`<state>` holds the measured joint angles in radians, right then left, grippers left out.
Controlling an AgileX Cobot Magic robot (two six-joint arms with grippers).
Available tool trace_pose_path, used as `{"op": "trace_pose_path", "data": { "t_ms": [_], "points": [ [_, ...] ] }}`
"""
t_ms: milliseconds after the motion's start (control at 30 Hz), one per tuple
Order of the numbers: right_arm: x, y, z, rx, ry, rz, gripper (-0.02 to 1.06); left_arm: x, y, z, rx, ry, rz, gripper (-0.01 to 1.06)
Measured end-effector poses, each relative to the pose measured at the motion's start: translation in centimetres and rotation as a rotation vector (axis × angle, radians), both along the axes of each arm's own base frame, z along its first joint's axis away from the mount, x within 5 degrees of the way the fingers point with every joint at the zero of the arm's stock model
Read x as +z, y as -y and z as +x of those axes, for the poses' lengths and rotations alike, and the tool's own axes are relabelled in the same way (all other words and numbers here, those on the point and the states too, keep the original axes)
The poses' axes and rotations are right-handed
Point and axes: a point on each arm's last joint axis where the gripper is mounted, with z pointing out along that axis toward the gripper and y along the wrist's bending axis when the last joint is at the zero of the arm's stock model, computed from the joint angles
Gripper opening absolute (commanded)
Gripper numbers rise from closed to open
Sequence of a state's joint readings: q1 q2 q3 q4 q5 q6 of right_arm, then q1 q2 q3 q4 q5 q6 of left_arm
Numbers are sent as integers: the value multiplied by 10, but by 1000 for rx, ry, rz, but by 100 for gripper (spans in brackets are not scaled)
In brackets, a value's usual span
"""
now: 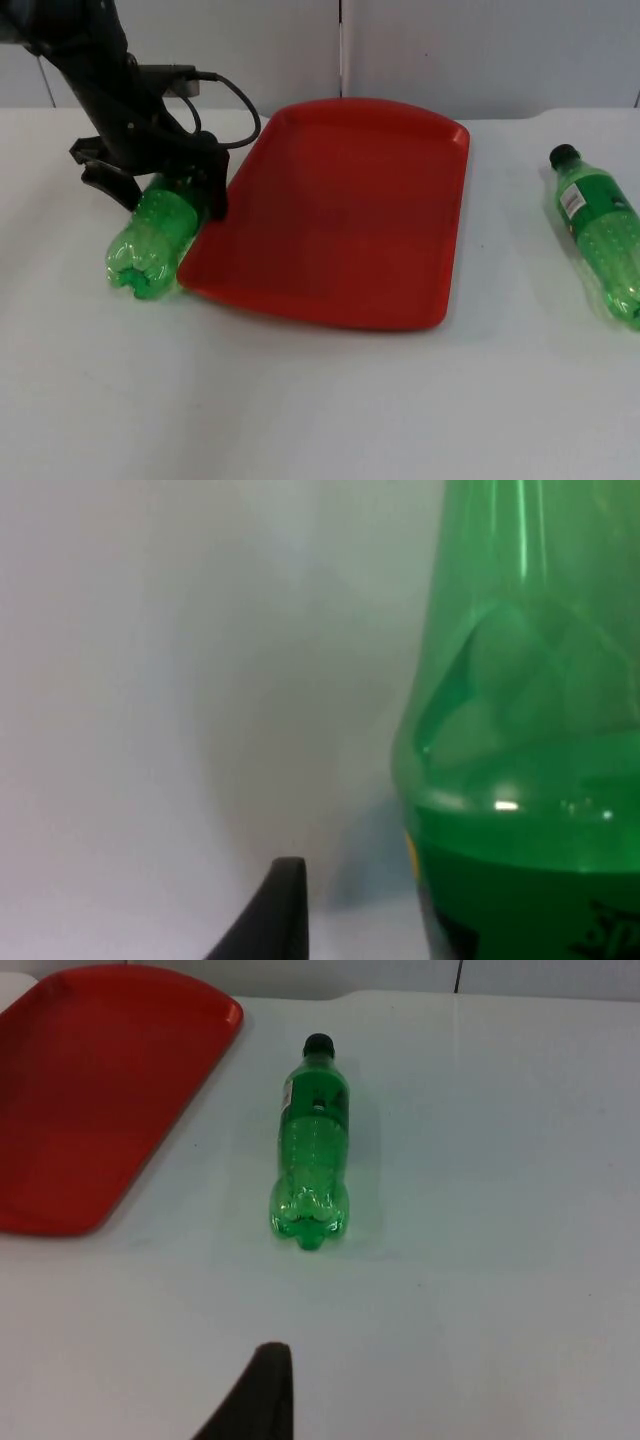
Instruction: Place the bottle upright on the tray.
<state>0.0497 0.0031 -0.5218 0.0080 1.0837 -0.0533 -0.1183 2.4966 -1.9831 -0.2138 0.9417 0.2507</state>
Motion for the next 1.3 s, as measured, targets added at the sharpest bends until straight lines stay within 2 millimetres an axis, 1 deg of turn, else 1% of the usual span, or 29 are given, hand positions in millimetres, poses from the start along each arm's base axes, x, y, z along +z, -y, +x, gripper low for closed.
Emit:
{"op": "trace_pose_path", "data": {
  "t_ms": [567,633,667,700,767,800,833,933,1000,1033,1067,1100,1133,1300],
  "points": [
    [0,0,0,0,0,0,105,1,2,1,10,11,-20,105],
    [0,0,0,0,0,0,105,1,2,1,10,11,-24,103],
    [0,0,0,0,0,0,105,1,2,1,10,11,-24,100],
    [0,0,0,0,0,0,105,1,2,1,11,11,-25,100],
    [0,0,0,0,0,0,105,1,2,1,12,10,-28,89],
    [0,0,0,0,0,0,105,1,2,1,12,10,-28,81],
    [0,0,0,0,0,0,105,1,2,1,12,10,-28,81],
    [0,0,0,0,0,0,105,1,3,1,16,9,-36,55],
    [0,0,0,0,0,0,105,1,3,1,16,9,-36,32],
    [0,0,0,0,0,0,105,1,3,1,17,9,-38,32],
    [0,0,0,0,0,0,105,1,3,1,18,11,-40,16],
    [0,0,0,0,0,0,105,1,3,1,18,10,-40,4],
    [0,0,0,0,0,0,105,1,3,1,18,10,-40,0],
    [0,0,0,0,0,0,105,1,4,1,28,5,-47,0]
  ]
}}
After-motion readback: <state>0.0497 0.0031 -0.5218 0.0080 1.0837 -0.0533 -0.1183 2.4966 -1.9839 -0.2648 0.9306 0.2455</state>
